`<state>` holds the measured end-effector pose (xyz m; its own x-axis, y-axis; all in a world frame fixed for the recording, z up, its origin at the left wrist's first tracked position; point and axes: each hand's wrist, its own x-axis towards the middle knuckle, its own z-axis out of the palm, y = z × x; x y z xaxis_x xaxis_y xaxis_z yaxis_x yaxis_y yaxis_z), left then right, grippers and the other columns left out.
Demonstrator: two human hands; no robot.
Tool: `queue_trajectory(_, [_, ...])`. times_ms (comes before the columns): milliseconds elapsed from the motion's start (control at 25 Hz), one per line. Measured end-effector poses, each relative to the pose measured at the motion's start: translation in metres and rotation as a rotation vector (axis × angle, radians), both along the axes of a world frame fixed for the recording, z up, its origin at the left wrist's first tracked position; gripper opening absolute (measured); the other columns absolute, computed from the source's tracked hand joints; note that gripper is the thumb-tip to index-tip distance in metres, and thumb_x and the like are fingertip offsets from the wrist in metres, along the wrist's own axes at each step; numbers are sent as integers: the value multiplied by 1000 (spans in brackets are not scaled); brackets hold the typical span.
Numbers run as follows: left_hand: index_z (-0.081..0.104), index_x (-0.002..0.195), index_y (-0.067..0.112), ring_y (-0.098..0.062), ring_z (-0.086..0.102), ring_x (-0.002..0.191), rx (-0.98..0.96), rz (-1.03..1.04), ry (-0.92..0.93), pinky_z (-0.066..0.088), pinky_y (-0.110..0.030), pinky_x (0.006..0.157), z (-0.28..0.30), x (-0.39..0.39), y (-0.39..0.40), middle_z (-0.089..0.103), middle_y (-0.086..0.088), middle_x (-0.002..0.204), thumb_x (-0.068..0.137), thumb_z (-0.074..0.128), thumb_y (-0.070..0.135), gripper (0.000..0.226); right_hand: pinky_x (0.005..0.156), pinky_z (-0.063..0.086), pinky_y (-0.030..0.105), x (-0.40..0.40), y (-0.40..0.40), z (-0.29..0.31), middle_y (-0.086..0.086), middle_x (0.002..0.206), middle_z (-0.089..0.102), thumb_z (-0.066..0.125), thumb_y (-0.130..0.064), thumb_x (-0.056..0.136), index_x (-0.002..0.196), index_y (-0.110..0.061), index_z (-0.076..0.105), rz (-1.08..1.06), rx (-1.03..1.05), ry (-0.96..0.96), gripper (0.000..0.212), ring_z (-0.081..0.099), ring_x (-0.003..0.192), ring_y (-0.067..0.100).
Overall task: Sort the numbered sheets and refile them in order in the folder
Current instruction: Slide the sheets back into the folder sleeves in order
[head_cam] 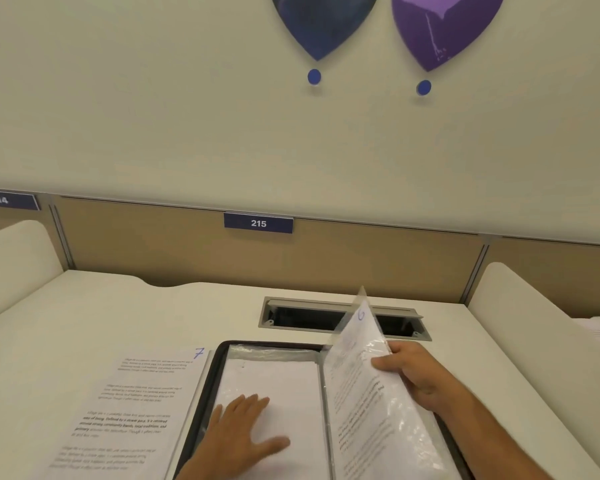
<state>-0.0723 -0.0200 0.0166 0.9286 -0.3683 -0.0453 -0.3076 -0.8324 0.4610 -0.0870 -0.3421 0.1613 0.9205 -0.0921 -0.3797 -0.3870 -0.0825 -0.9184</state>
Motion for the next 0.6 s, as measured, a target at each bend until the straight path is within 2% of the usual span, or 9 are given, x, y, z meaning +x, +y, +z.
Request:
queue_trajectory(40, [32, 151, 40, -9, 32, 144, -165, 58, 136, 19, -41, 121, 18, 1, -8, 30, 21, 154, 64, 33, 102, 107, 89, 57, 59, 4, 14, -1, 18, 107, 74, 75, -3, 83, 116, -5, 68, 6, -10, -9, 34, 73, 96, 40])
queue_trajectory(120, [49, 138, 37, -8, 55, 121, -534, 209, 254, 44, -36, 104, 52, 4, -26, 55, 12, 139, 66, 41, 97, 93, 88, 59, 54, 12, 46, -3, 14, 109, 73, 76, -6, 83, 116, -9, 68, 6, -36, -23, 35, 72, 97, 36])
queue_trajectory(240, [57, 125, 28, -17, 67, 100, -852, 369, 418, 60, -39, 85, 100, 5, -51, 63, 4, 120, 87, 49, 72, 58, 80, 62, 40, 16, 96, -5, 7, 107, 70, 75, -12, 86, 112, -17, 66, 4, -103, -36, 28, 70, 95, 28])
queue_trajectory(320, [61, 120, 26, -21, 71, 93, -970, 394, 479, 63, -36, 74, 118, 4, -57, 67, 0, 113, 89, 51, 68, 53, 87, 60, 41, 17, 121, -9, 4, 106, 71, 74, -19, 89, 108, -20, 68, 32, -133, -46, 21, 69, 95, 25])
queue_trajectory(400, [64, 110, 31, -19, 72, 86, -1018, 390, 471, 60, -31, 64, 127, 3, -53, 69, 3, 104, 85, 54, 70, 47, 97, 53, 44, 13, 140, -10, 3, 103, 73, 68, -34, 93, 103, -23, 71, 90, -155, -56, 16, 69, 97, 22])
queue_trajectory(480, [61, 97, 38, -12, 63, 85, -948, 426, 408, 50, -27, 60, 125, 6, -44, 64, 10, 97, 87, 57, 67, 31, 93, 42, 36, 11, 150, -13, 5, 95, 76, 53, -50, 97, 104, -23, 73, 140, -105, -35, 35, 69, 98, 21])
queue_trajectory(520, [62, 95, 36, -11, 60, 85, -888, 455, 368, 47, -26, 61, 122, 10, -38, 64, 9, 95, 89, 61, 61, 25, 90, 37, 34, 10, 153, -17, 6, 92, 77, 46, -54, 99, 105, -22, 74, 163, -70, -20, 43, 69, 99, 21])
queue_trajectory(600, [69, 97, 24, -15, 65, 86, -798, 518, 312, 55, -31, 66, 109, 23, -22, 70, 1, 95, 88, 72, 38, 17, 92, 35, 39, 11, 156, -27, 7, 91, 77, 41, -54, 100, 106, -23, 74, 170, -6, 0, 46, 69, 102, 22])
